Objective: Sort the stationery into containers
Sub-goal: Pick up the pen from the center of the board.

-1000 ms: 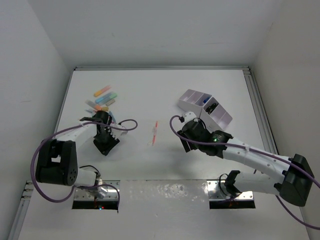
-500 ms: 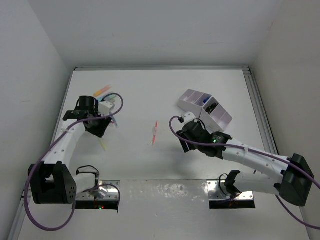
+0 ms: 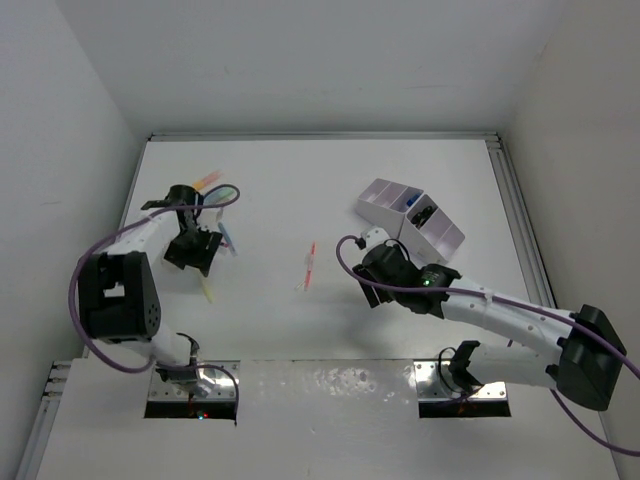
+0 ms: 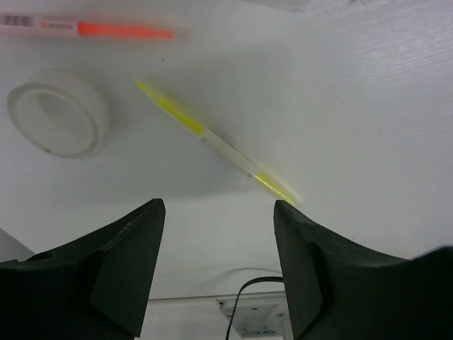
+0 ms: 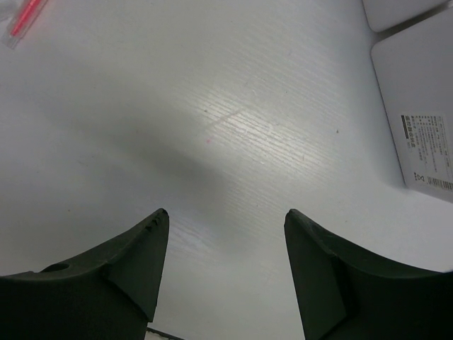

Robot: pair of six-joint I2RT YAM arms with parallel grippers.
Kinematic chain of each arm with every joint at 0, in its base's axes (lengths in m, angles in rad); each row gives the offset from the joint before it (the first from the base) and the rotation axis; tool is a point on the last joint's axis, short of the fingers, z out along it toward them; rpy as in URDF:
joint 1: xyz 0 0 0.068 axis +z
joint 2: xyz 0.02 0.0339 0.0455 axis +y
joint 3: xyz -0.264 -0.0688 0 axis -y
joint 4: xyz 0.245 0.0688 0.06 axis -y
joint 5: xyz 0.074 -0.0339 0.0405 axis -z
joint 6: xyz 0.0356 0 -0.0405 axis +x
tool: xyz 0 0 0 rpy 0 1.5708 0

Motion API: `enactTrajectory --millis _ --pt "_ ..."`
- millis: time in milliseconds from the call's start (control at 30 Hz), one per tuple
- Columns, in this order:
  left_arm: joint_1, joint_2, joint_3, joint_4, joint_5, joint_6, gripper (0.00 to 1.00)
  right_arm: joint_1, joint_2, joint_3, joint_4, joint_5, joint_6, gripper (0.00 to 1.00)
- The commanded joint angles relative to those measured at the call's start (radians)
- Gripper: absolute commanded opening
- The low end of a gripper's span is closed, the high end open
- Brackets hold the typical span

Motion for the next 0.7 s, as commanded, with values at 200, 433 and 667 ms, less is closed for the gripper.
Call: enactTrajectory --millis 200,433,667 --pt "0.024 0.145 0.107 -0.046 0.081 -0.141 0.59 0.003 0.013 0.043 -0.015 0.023 -0.008 0.66" --pt "0.047 0.24 0.135 -0.047 0.118 -0.197 0.58 0.002 0.004 0.036 -0.035 0.04 -0.001 0.66" --pt "0.067 0.256 0.089 -0.006 0.111 -0.226 0.52 0.002 0.017 0.039 -0.02 0.037 0.027 0.65"
